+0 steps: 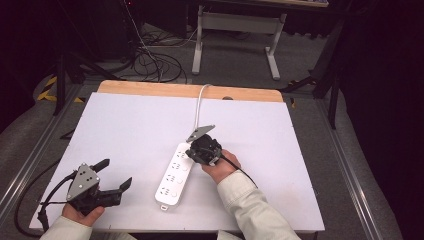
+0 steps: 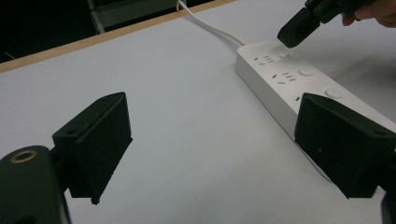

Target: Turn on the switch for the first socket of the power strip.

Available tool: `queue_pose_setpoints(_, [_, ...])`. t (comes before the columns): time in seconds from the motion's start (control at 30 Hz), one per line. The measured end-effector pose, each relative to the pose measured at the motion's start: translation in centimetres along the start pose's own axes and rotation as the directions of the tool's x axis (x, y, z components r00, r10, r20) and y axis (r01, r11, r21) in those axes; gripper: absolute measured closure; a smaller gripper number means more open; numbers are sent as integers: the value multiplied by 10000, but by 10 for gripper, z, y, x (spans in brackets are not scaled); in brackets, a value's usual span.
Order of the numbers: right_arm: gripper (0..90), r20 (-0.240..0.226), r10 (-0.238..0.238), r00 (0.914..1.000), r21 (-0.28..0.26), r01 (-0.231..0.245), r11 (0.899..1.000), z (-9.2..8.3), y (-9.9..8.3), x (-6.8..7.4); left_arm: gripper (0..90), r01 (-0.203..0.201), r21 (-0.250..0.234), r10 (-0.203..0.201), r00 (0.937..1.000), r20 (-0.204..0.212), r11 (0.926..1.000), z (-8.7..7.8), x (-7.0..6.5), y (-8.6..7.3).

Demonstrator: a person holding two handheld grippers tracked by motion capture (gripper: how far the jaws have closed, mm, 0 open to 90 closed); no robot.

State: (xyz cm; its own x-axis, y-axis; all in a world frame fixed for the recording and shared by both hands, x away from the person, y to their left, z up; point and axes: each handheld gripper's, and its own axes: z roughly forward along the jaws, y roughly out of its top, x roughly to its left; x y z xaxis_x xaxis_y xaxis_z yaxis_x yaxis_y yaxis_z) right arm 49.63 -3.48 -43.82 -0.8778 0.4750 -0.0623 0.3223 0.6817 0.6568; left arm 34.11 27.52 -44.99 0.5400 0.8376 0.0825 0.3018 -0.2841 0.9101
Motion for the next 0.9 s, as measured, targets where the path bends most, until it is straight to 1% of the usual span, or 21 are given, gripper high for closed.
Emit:
queue_pose_setpoints(0.4, [900, -4, -33, 10000, 171, 33, 9998, 7, -2, 0, 116, -4, 5, 4, 10000, -1, 10000, 0, 0, 0])
queue_pose_setpoints(0.5, [900, 70, -27, 10000, 213, 25, 9998, 8, -2, 0, 117, 3, 5, -3, 10000, -4, 10000, 0, 0, 0])
queue_pose_setpoints(0.53, [900, 100, 26, 9999, 177, -28, 9998, 8, -3, 1, 117, -1, 12, 1, 10000, -6, 10000, 0, 0, 0])
queue_pose_setpoints(0.8, [900, 77, -54, 10000, 134, 53, 9999, 8, -4, 0, 117, -13, 18, 13, 10000, -32, 10000, 0, 0, 0])
queue_pose_setpoints(0.9, [900, 73, 27, 10000, 87, -27, 10000, 8, -5, 0, 117, -19, 22, 19, 10000, -38, 10000, 0, 0, 0])
